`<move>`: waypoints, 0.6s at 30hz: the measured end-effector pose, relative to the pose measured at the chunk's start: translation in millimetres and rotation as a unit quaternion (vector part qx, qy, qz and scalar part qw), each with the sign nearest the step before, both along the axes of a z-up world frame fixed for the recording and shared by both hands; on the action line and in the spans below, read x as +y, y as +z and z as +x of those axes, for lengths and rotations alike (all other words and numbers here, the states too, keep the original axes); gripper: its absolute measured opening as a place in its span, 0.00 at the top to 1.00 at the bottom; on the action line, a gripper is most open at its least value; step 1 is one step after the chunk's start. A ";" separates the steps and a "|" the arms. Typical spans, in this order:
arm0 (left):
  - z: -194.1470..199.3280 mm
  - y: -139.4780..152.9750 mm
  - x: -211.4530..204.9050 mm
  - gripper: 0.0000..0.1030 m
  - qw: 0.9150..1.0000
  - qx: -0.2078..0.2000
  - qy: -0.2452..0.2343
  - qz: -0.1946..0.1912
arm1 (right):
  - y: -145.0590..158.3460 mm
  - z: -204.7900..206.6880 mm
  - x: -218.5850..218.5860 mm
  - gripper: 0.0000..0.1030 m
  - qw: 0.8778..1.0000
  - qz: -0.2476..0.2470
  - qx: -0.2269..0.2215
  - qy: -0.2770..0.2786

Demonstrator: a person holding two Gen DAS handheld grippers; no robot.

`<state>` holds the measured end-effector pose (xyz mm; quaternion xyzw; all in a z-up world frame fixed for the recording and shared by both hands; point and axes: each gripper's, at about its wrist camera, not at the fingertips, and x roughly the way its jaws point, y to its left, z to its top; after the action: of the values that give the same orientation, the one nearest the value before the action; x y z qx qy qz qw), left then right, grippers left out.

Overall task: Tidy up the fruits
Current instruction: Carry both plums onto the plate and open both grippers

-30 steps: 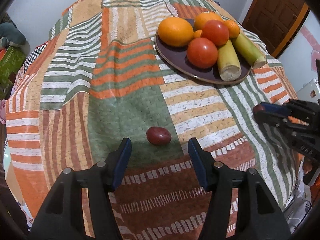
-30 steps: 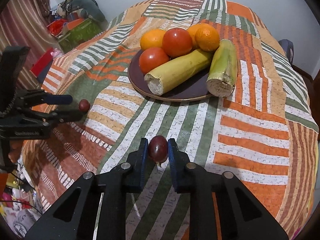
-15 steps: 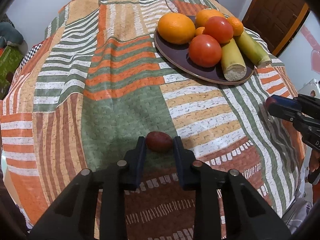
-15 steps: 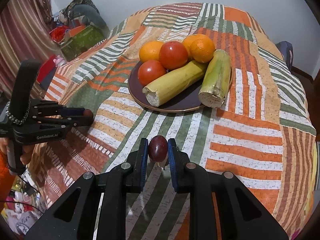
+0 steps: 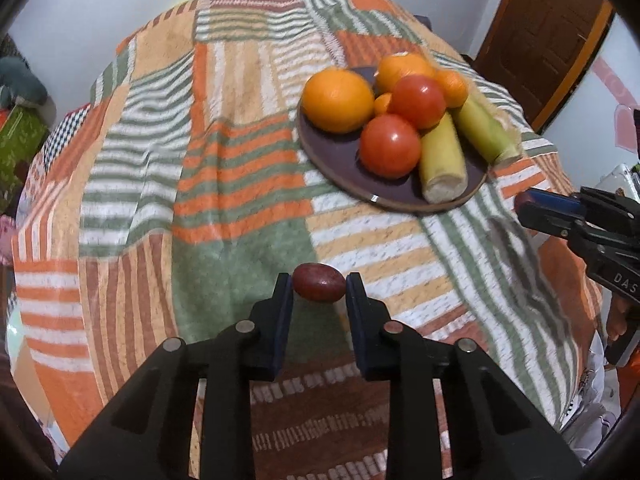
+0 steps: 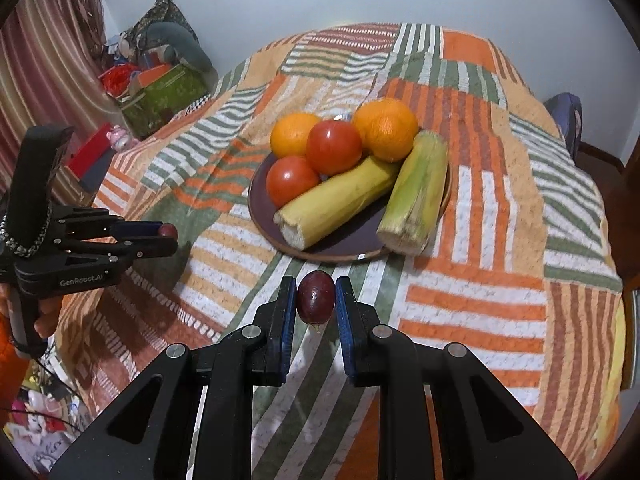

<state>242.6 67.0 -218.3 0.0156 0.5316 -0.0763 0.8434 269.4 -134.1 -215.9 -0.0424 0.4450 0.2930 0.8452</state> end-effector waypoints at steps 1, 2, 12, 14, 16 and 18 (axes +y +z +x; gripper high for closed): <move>2.9 3.5 -3.8 0.74 1.000 -0.005 -0.005 0.004 | 2.0 1.7 -0.1 0.82 1.000 0.001 -0.003 0.000; 5.3 6.2 -6.4 0.74 1.000 -0.009 -0.009 0.005 | 4.4 3.5 0.1 0.82 1.000 0.001 -0.006 0.000; 36.0 17.5 -25.3 0.74 0.999 -0.027 -0.029 -0.002 | 17.4 22.9 4.9 0.82 0.999 -0.002 -0.036 -0.002; 42.5 14.1 -27.5 0.74 0.999 -0.024 -0.031 0.000 | 17.4 27.0 5.4 0.82 0.999 -0.002 -0.039 -0.003; 47.8 10.7 -28.5 0.74 0.999 -0.021 -0.031 -0.003 | 16.5 31.2 6.3 0.82 0.999 -0.005 -0.042 -0.005; 53.4 7.1 -29.6 0.74 0.999 -0.018 -0.031 -0.008 | 14.1 36.8 7.0 0.82 0.999 -0.007 -0.043 -0.007</move>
<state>296.0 37.3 -211.2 0.0270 0.5154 -0.1061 0.8499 306.2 -127.0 -201.8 -0.0576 0.4108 0.2816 0.8653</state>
